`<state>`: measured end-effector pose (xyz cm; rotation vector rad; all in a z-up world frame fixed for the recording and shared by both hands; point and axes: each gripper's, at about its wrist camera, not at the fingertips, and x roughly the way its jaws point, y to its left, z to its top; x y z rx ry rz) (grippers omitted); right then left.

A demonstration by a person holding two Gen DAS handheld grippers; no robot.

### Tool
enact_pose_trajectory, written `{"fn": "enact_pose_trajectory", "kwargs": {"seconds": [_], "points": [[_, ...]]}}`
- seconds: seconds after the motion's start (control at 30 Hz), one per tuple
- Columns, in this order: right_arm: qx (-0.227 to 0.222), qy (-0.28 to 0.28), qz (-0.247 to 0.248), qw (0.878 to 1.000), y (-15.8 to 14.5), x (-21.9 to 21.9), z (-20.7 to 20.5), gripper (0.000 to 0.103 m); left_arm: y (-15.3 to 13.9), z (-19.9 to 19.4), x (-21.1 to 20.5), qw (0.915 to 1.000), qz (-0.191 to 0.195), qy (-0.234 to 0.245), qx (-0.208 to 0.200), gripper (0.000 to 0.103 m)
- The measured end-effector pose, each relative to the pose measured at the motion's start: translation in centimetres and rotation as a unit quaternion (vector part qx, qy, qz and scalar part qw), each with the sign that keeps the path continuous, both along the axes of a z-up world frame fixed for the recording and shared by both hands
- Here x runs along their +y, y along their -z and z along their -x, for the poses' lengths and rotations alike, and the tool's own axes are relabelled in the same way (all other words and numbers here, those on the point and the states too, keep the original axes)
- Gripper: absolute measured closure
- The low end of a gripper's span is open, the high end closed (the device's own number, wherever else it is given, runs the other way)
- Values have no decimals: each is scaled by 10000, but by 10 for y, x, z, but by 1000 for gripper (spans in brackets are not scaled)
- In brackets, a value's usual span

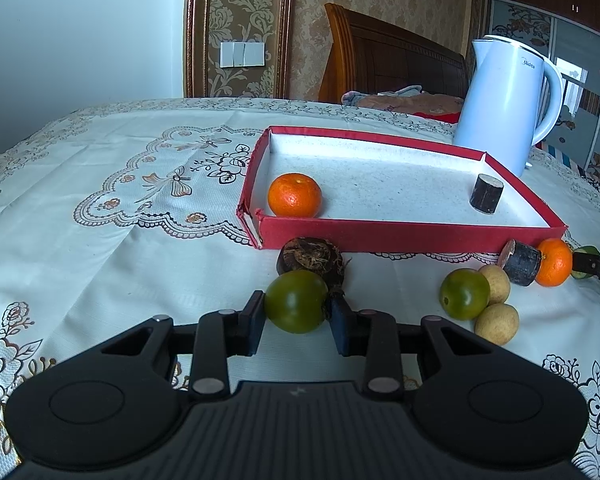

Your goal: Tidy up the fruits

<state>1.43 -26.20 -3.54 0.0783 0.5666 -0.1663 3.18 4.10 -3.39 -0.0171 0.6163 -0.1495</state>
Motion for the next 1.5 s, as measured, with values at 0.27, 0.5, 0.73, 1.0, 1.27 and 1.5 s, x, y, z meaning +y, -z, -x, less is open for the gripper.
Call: {"fn": "enact_pose_trajectory", "kwargs": {"seconds": [0.27, 0.5, 0.73, 1.0, 1.27, 1.5], "points": [[-89, -10, -31, 10000, -1, 7, 12, 75, -3, 3, -3, 10000, -54, -34, -56, 70], [-123, -110, 24, 9999, -3, 19, 21, 75, -3, 5, -10, 9999, -95, 28, -68, 70], [-102, -250, -20, 9996, -2, 32, 26, 75, -4, 6, -16, 9999, -109, 41, -42, 70], [-124, -372, -4, 9992, -4, 45, 34, 75, -6, 12, -25, 9998, -150, 97, -96, 70], [-122, -466, 38, 9988, -4, 56, 35, 75, -6, 12, -32, 9998, -149, 129, -71, 70], [-134, -509, 27, 9986, -4, 59, 36, 75, -7, 16, -37, 9996, -195, 198, -73, 70]]}}
